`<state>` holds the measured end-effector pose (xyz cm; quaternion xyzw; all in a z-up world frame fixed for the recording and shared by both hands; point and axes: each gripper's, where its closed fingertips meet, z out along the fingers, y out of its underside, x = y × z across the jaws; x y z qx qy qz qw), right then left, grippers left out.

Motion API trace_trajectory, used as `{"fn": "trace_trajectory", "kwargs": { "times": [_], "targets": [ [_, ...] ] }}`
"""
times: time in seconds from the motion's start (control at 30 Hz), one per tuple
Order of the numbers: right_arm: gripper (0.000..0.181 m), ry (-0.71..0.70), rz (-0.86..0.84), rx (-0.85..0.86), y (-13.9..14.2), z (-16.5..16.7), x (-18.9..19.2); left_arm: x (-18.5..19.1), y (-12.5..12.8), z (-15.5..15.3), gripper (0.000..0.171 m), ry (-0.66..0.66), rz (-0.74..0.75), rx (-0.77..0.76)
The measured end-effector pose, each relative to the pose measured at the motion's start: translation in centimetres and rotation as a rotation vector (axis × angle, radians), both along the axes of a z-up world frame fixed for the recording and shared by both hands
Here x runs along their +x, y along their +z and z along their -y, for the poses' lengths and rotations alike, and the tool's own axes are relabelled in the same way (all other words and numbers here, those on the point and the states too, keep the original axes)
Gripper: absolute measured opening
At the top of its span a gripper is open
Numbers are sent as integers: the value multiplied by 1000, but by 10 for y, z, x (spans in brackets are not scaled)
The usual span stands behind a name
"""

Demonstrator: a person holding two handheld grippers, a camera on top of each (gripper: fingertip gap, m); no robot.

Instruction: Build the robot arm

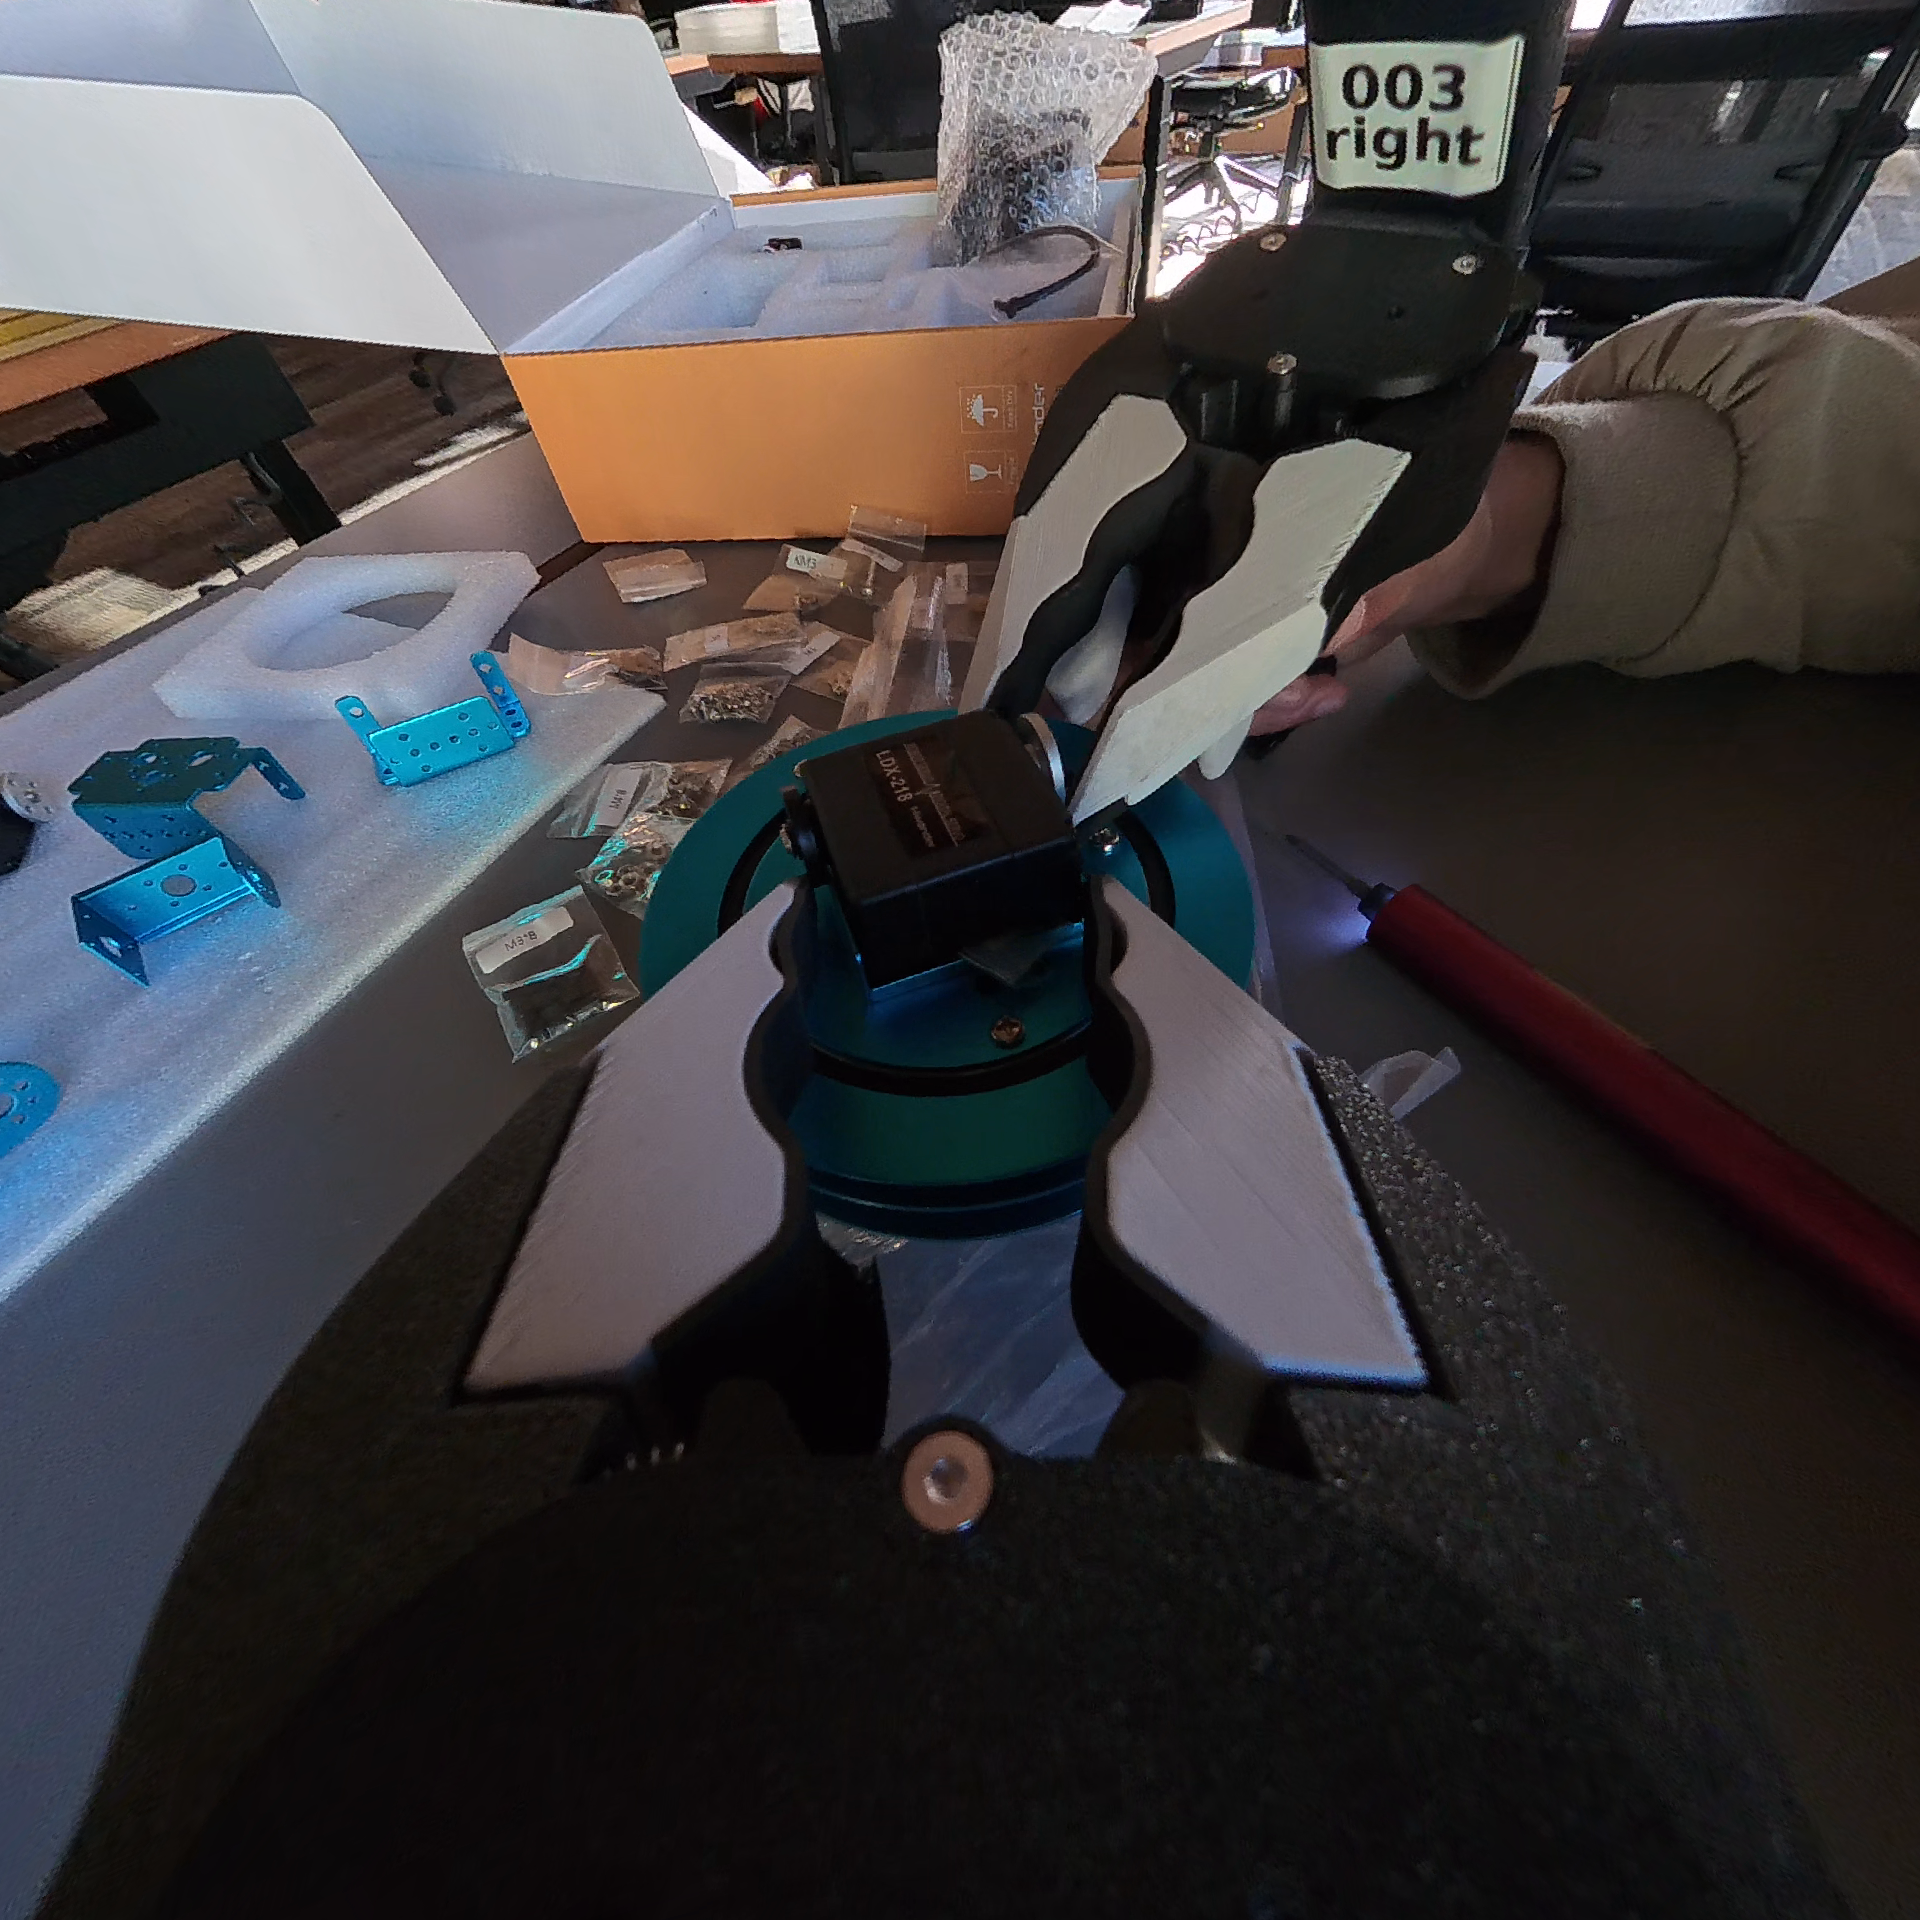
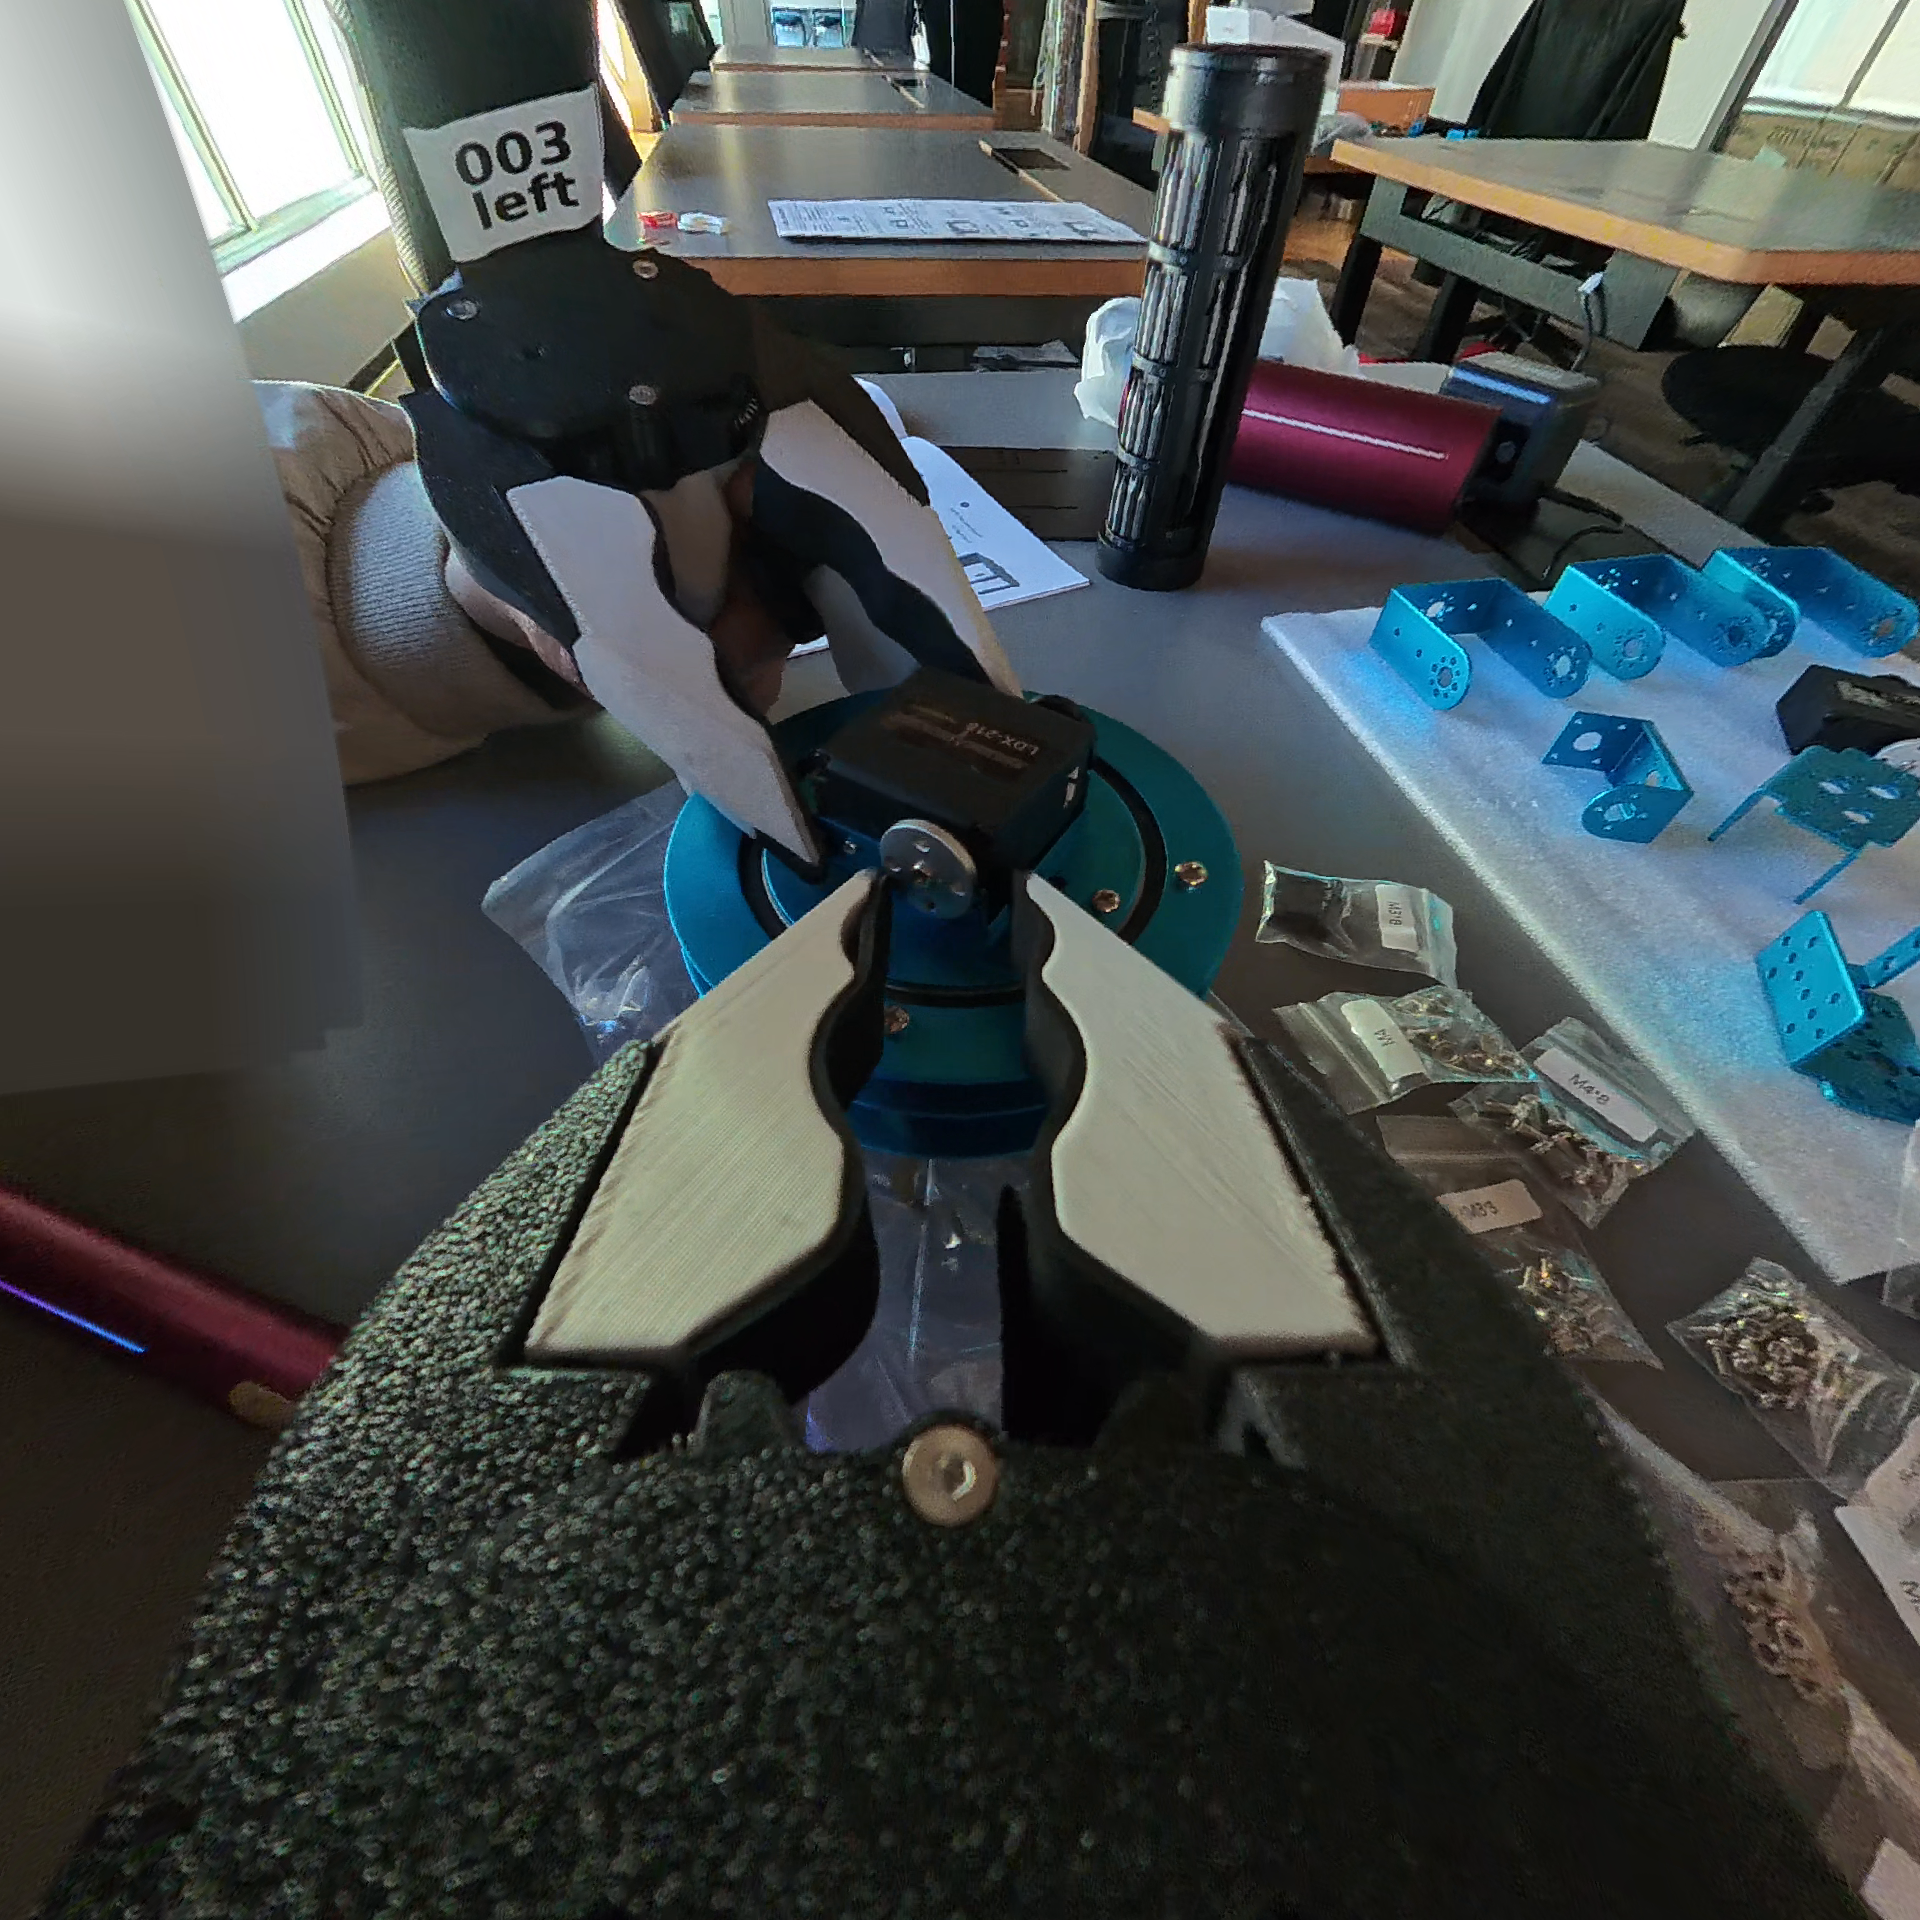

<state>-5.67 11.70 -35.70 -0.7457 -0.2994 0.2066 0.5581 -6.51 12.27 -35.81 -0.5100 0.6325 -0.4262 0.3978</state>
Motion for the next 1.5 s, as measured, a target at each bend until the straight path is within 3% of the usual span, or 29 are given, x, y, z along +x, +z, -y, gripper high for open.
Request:
{"fn": "trace_trajectory", "kwargs": {
  "times": [0.57, 0.67, 0.97, 1.5],
  "targets": [
    [17, 16, 38, 65, 1, 2, 0, -1, 0, 1, 49, -8, 4, 4],
    [20, -19, 72, 74, 0, 1, 0, -1, 0, 0, 49, 1, 4, 1],
    [20, -302, 247, 200, 3, -5, 3, 0, 0, -5, 49, 66, 9, 4],
    [17, -293, 204, 186, 3, -4, 5, 0, -1, -4, 45, 72, 19, 28]
  ]
}}
